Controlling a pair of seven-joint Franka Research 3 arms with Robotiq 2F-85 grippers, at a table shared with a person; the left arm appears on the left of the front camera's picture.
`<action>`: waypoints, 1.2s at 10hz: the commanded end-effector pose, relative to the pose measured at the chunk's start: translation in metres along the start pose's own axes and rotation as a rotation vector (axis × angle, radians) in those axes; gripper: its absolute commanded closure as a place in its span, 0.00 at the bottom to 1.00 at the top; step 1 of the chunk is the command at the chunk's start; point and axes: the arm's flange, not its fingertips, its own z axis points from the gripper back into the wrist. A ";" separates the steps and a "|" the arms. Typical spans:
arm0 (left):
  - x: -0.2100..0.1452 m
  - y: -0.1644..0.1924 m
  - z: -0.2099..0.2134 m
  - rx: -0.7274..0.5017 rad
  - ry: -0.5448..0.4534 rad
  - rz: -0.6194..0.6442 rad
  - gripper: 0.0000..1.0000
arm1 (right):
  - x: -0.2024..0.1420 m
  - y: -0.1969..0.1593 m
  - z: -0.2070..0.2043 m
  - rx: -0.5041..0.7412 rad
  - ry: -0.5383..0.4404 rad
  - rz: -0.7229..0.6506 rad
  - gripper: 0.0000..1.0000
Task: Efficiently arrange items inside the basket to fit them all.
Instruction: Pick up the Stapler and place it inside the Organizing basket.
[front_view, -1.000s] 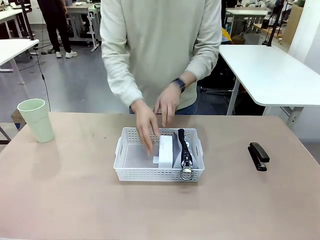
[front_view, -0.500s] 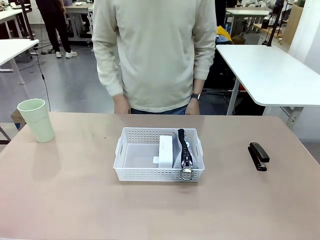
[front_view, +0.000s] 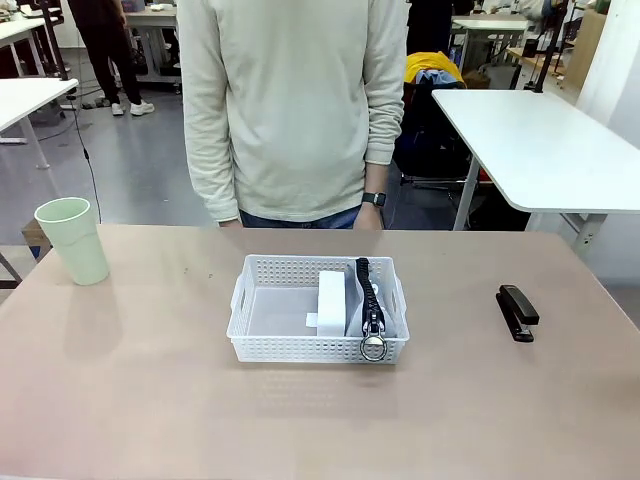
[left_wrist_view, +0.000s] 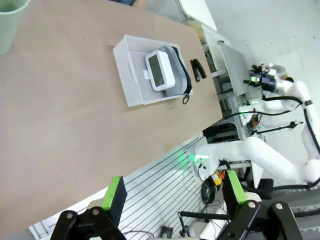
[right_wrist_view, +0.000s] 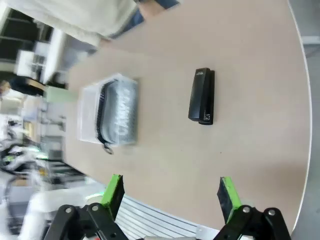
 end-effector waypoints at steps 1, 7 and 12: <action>0.001 0.000 0.004 -0.017 -0.008 -0.018 0.00 | -0.022 0.066 -0.059 -0.444 0.232 0.228 0.00; 0.001 0.000 0.004 -0.017 -0.008 -0.018 0.00 | -0.001 0.129 -0.105 -0.680 0.164 0.064 0.00; 0.001 0.000 0.004 -0.017 -0.008 -0.018 0.00 | 0.051 0.095 -0.169 -0.617 0.180 -0.212 0.00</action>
